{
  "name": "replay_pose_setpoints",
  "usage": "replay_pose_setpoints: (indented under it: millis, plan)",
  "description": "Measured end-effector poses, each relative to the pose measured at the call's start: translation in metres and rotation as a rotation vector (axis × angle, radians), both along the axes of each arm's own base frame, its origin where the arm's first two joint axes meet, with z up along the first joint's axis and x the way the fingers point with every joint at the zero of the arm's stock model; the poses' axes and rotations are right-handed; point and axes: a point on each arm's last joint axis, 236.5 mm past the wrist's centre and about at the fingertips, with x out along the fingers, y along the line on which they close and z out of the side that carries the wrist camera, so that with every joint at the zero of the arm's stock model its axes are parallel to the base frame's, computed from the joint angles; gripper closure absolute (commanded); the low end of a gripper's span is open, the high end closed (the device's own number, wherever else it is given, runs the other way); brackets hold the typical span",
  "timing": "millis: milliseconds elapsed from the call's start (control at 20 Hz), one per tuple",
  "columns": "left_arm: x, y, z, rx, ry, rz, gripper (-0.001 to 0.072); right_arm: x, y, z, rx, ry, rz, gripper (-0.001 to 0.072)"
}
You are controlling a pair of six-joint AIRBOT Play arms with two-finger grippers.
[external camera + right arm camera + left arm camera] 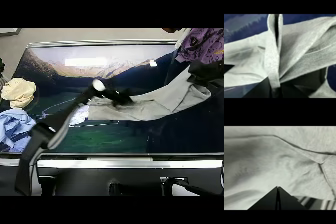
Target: Fold the clothes and pants, and hang the long-sleeved shirts on hangers.
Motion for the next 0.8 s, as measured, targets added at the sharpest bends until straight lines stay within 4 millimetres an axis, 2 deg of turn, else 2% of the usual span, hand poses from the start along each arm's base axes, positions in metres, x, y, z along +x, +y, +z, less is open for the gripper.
replay_pose_setpoints:
  millis: [100,200,250,400,500,600,700,800]
  plan:
    - [0.02,0.072,0.021,0.145,-0.067,0.011,0.0692,0.004,0.022,0.003,0.046,-0.011,0.006,0.0679]
    - [0.034,0.145,0.047,0.283,-0.13,0.038,0.0691,0.009,0.055,0.003,0.084,-0.015,0.032,0.0679]
    - [0.037,0.182,0.06,0.353,-0.152,0.055,0.0691,0.012,0.073,0.0,0.1,-0.011,0.045,0.0679]
    - [0.037,0.267,0.097,0.482,-0.202,0.101,0.069,0.018,0.139,-0.014,0.143,0.014,0.09,0.0679]
    - [0.031,0.31,0.117,0.534,-0.217,0.129,0.069,0.02,0.183,-0.03,0.169,0.038,0.114,0.0679]
    - [0.026,0.34,0.127,0.568,-0.216,0.157,0.069,0.02,0.225,-0.045,0.196,0.055,0.134,0.0679]
    - [0.023,0.361,0.135,0.587,-0.216,0.184,0.069,0.019,0.262,-0.06,0.221,0.072,0.146,0.0679]
    - [0.02,0.373,0.138,0.598,-0.212,0.198,0.069,0.019,0.29,-0.074,0.242,0.082,0.15,0.0679]
